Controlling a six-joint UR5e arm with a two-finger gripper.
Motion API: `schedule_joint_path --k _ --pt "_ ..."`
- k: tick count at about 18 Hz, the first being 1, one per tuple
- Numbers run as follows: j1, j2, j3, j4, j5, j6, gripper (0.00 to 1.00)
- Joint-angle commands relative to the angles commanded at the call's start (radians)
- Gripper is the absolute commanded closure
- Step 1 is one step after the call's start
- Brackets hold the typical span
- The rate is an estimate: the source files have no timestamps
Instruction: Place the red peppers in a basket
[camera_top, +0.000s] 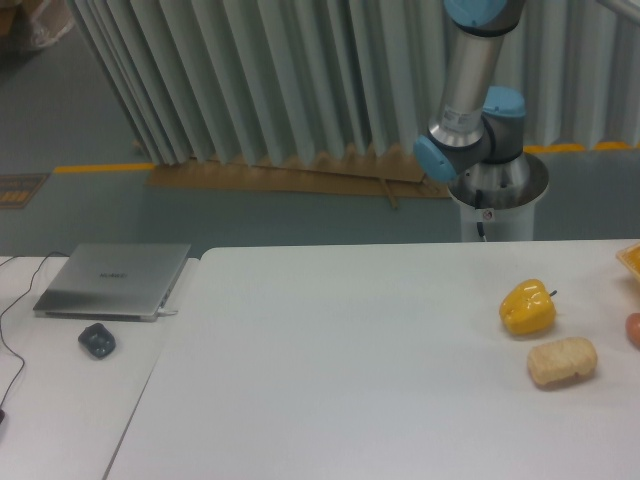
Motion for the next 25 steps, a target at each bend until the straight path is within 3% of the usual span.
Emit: schedule_joint_path --k 8,18,25 --pt "-0.097 0.015 0.009 -0.003 0.002 -0.141 0.0" --pt "-0.256 0.043 0.006 -0.008 0.0 -0.454 0.0" --pt "-0.284 0.06 -0.002 -0.032 -0.006 -0.479 0.0"
